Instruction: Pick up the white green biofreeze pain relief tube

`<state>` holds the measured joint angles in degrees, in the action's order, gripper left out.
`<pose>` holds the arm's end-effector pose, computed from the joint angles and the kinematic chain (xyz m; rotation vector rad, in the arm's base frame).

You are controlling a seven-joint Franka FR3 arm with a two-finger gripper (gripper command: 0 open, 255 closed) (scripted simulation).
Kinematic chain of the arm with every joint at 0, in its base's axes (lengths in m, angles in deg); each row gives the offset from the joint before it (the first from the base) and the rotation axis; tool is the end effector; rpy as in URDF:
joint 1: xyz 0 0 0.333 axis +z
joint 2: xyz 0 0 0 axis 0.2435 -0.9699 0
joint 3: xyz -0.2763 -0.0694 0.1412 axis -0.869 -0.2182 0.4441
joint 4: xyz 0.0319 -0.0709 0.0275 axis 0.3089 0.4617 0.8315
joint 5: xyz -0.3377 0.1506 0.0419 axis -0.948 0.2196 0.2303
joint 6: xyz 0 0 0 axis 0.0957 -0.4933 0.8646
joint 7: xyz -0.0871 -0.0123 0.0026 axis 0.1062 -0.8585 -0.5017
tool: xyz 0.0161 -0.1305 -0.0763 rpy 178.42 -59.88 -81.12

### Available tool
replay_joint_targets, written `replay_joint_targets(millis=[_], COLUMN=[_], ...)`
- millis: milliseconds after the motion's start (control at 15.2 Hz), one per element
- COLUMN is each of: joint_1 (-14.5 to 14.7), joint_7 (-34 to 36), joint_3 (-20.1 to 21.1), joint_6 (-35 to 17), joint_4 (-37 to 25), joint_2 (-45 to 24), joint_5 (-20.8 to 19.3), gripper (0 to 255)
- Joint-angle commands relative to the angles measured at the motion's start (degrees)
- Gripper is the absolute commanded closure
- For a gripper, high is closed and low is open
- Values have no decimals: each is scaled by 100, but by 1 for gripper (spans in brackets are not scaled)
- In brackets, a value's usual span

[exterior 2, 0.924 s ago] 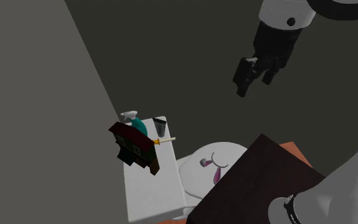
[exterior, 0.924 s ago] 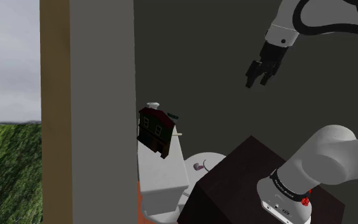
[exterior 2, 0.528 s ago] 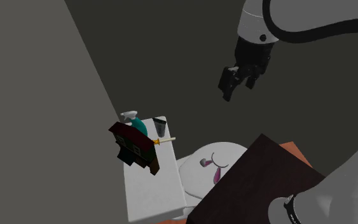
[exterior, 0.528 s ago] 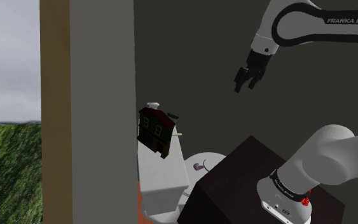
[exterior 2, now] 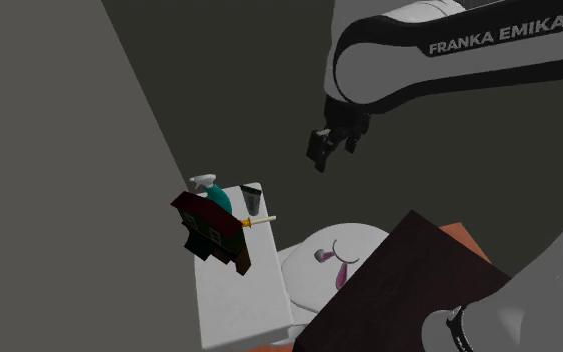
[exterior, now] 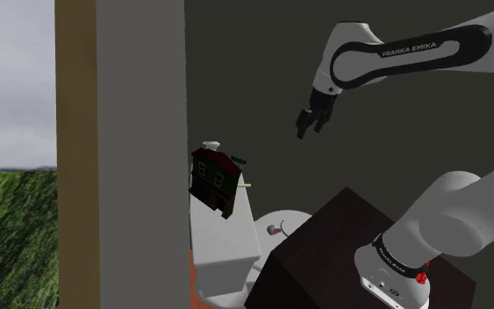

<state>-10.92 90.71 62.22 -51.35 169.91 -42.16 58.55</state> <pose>0.3974 -0.0185 0.3936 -3.1022 0.1085 0.0670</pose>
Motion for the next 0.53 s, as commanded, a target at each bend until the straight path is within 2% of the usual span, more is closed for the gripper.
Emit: replay_joint_targets(millis=[0,462], joint_1=[37,203], joint_7=[-175,-679], joint_3=[-52,-58], joint_6=[-322,-1301], joint_4=[-114,-688], joint_2=[-433,-2018], joint_5=[37,316], gripper=[0,0])
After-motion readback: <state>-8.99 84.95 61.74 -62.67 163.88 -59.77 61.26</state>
